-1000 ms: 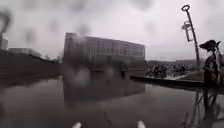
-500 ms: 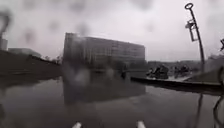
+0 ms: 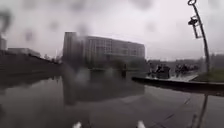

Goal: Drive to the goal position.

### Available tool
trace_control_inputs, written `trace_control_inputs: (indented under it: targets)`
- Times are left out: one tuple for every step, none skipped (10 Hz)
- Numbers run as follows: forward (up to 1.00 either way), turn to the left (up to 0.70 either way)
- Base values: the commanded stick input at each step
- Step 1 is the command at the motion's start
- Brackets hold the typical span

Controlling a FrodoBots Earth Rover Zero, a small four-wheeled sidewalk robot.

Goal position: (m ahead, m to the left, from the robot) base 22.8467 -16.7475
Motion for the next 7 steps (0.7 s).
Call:
trace_control_inputs:
  targets:
    - [0.70,0.01]
    - [0.70,0.01]
    - [0.70,0.01]
    - [0.70,0.01]
    - [0.70,0.01]
    - [0.70,0.01]
    - [0.70,0.01]
